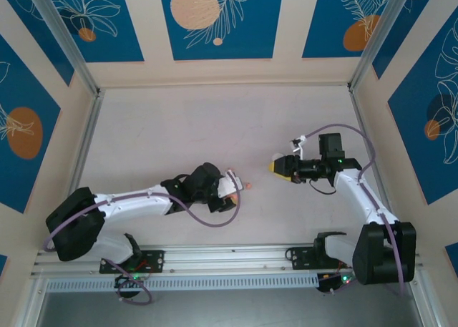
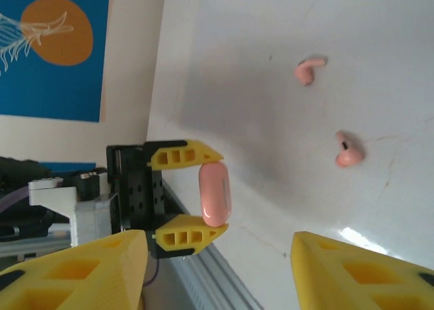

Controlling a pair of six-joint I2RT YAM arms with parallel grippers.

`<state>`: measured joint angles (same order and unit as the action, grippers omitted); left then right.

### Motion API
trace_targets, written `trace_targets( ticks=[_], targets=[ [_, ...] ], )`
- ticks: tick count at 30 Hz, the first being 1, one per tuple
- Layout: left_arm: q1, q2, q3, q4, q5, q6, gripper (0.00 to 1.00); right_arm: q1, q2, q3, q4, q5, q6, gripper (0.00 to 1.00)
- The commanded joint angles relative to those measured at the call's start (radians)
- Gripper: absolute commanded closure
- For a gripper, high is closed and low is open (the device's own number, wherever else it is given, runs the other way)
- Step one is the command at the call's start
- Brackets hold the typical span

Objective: Insert wireless bluetooth earbuds into charging case

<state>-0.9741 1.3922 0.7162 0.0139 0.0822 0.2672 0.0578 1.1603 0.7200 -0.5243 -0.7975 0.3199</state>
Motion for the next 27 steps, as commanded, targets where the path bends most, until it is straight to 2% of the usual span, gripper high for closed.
trace_targets(
  ticks=[1,12,27],
  targets=[
    [-0.014,-0.025,-0.023,0.094,0.039,0.096,0.5,0.065,0.017,0.015,-0.031,-0.043,0.016,0.45],
    [-0.012,-0.015,-0.024,0.141,0.057,0.089,0.5,0.278,0.104,0.032,0.076,0.043,0.106,0.49],
    [-0.014,-0.02,-0.015,0.135,0.051,0.069,0.5,0.402,0.248,0.088,0.122,0.039,0.113,0.56]
  ],
)
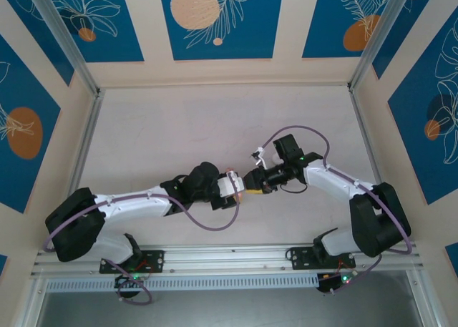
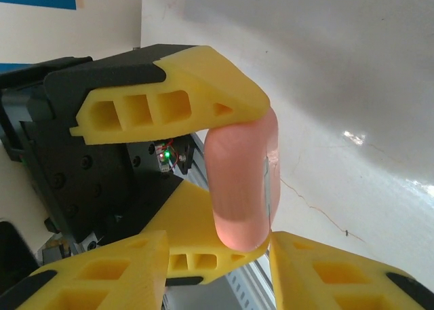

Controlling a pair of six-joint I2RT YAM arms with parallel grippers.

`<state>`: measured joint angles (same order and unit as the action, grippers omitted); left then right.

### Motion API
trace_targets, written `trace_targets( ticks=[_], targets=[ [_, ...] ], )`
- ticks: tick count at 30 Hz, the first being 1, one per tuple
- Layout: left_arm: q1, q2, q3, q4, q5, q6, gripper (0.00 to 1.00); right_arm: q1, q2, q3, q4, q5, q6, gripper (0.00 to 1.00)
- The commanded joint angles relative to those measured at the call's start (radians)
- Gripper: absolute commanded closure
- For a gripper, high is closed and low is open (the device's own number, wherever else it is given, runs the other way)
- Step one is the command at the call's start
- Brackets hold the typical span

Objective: Insert wireless bluetooth earbuds into charging case

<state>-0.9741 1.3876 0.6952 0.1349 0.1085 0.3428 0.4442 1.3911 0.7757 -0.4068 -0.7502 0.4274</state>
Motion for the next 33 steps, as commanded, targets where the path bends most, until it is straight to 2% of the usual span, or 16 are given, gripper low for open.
trace_targets(
  ticks=[1,24,29,33],
  targets=[
    [-0.014,-0.016,0.006,0.014,0.024,-0.006,0.5,0.02,0.023,0.035,0.006,-0.011,0.004,0.57],
    [-0.025,-0.044,0.011,0.034,0.019,-0.031,0.51,0.068,0.088,0.045,0.02,0.026,-0.019,0.63],
    [-0.026,-0.046,0.013,0.043,0.019,-0.036,0.5,0.069,0.086,0.045,0.025,0.026,-0.019,0.68],
    [-0.026,-0.045,0.014,0.042,0.015,-0.039,0.48,0.07,0.076,0.044,0.025,0.028,-0.027,0.76]
  ],
)
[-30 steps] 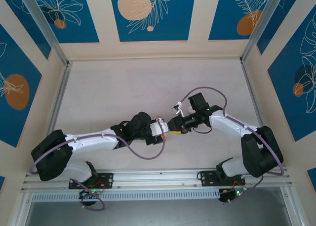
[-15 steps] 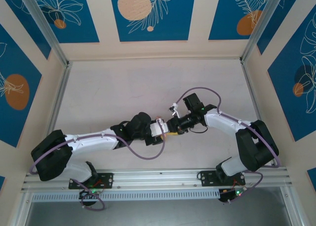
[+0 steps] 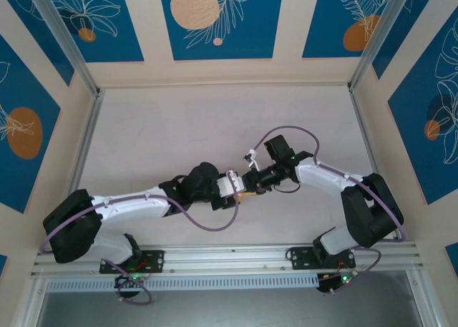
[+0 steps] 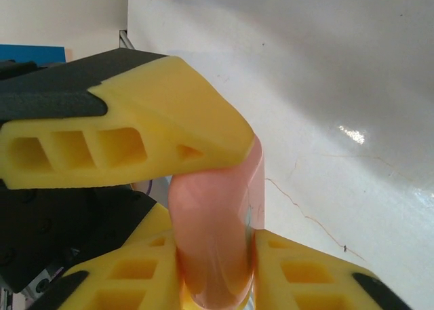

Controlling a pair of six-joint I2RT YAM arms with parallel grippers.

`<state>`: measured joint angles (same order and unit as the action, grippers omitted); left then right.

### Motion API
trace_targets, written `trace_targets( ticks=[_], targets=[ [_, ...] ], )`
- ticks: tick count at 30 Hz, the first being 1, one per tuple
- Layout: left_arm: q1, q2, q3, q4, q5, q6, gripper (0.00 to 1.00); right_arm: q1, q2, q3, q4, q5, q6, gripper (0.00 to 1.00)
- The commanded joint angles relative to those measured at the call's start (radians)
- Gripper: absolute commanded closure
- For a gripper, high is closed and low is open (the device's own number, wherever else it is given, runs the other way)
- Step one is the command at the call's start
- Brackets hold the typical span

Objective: Insert wireless bluetooth earbuds into charging case

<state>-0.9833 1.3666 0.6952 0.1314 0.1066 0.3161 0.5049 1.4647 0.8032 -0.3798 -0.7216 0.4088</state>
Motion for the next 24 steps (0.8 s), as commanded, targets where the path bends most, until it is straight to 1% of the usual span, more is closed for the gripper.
trace_targets(
  ticks=[1,6,11,14,16,18,20,24],
  targets=[
    [-0.017,-0.026,0.014,0.044,0.015,-0.013,0.45,0.009,-0.004,0.015,-0.004,0.005,-0.012,0.76],
    [-0.016,-0.039,0.012,0.014,-0.007,-0.017,0.31,-0.004,-0.06,0.013,-0.029,0.063,-0.068,0.79],
    [-0.005,-0.123,-0.025,0.001,-0.055,-0.009,0.14,-0.038,-0.147,-0.014,-0.022,0.117,-0.167,0.8],
    [0.02,-0.194,-0.043,-0.025,-0.046,0.001,0.11,-0.045,-0.2,-0.042,0.01,0.123,-0.236,0.8],
    [0.046,-0.236,-0.042,-0.065,0.004,0.014,0.11,-0.046,-0.23,-0.06,0.028,0.123,-0.286,0.8],
    [0.085,-0.277,-0.036,-0.118,0.115,0.05,0.12,-0.051,-0.258,-0.071,0.047,0.11,-0.335,0.8],
    [0.119,-0.303,-0.022,-0.163,0.176,0.055,0.12,-0.051,-0.286,-0.08,0.065,0.113,-0.389,0.81],
    [0.195,-0.306,0.058,-0.326,0.292,0.078,0.16,-0.049,-0.336,-0.078,0.065,0.106,-0.516,0.81]
  ],
)
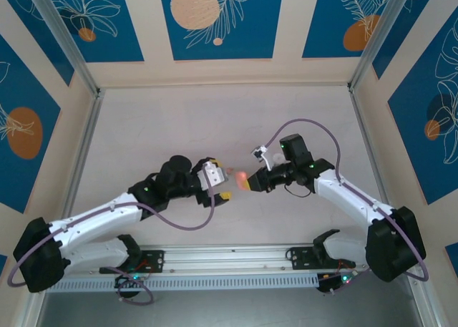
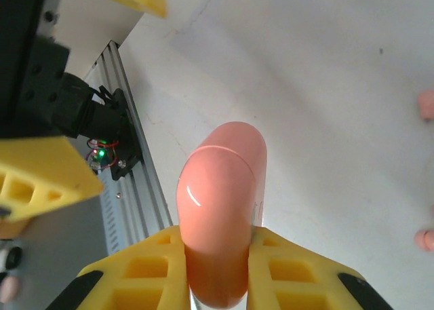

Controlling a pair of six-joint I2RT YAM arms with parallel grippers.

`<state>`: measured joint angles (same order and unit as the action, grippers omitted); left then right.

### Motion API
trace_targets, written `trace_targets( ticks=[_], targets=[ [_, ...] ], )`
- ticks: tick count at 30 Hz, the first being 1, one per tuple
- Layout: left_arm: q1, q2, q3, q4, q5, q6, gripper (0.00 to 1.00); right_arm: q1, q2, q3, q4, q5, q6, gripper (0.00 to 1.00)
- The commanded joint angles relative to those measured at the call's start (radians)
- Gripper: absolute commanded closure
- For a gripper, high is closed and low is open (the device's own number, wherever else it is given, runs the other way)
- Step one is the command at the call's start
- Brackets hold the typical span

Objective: Insert wireless bluetooth earbuds into charging case

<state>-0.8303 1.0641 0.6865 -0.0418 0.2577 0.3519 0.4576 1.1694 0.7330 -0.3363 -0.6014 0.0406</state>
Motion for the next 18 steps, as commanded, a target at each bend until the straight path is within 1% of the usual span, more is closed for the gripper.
trace_targets(
  ticks=[1,4,6,9,11,14,18],
  targets=[
    [0.054,0.002,0.088,-0.186,0.16,0.059,0.17,-0.002,-0.05,-0.009,0.021,-0.022,-0.183,0.81],
    [0.068,0.031,0.16,-0.298,0.203,0.143,0.2,-0.002,-0.073,-0.008,0.001,-0.062,-0.322,0.82],
    [0.071,0.062,0.215,-0.377,0.223,0.209,0.23,-0.001,-0.082,-0.002,-0.005,-0.1,-0.384,0.82],
    [0.07,0.112,0.291,-0.468,0.257,0.28,0.24,0.015,-0.088,0.006,-0.029,-0.135,-0.478,0.82],
    [0.07,0.141,0.325,-0.503,0.286,0.324,0.26,0.037,-0.086,0.018,-0.064,-0.131,-0.552,0.82],
    [0.07,0.178,0.365,-0.532,0.307,0.35,0.28,0.057,-0.075,0.049,-0.14,-0.126,-0.667,0.83],
    [0.07,0.218,0.411,-0.602,0.344,0.42,0.32,0.073,-0.049,0.087,-0.188,-0.1,-0.724,0.83]
  ],
)
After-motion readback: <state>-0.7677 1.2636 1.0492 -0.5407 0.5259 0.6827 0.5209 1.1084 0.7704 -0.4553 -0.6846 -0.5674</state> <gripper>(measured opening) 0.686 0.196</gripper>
